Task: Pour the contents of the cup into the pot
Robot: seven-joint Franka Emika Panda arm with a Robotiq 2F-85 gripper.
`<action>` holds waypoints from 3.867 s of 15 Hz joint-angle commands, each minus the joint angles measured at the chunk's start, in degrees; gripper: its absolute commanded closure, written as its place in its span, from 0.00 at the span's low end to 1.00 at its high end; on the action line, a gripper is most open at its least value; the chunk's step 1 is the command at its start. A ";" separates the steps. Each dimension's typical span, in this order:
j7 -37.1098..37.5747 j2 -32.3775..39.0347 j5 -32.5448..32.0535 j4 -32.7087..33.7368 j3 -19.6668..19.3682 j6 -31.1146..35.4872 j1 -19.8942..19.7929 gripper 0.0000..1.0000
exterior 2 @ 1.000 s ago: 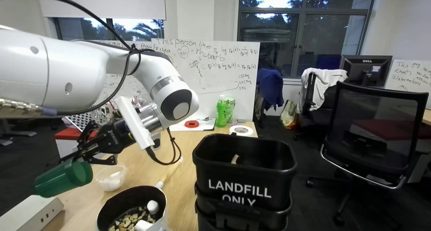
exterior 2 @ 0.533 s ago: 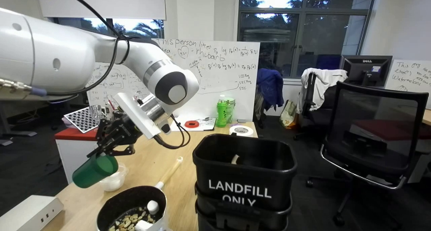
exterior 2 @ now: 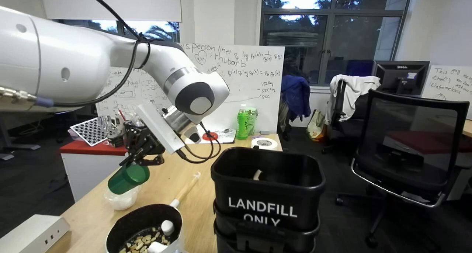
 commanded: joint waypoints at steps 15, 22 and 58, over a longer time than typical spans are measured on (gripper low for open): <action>-1.81 -4.17 8.46 -7.41 0.06 9.46 -5.51 0.94; -2.42 -6.01 9.07 -10.54 -0.33 13.37 -5.61 0.99; -19.28 -28.49 16.22 -56.27 -3.02 14.76 -6.23 0.99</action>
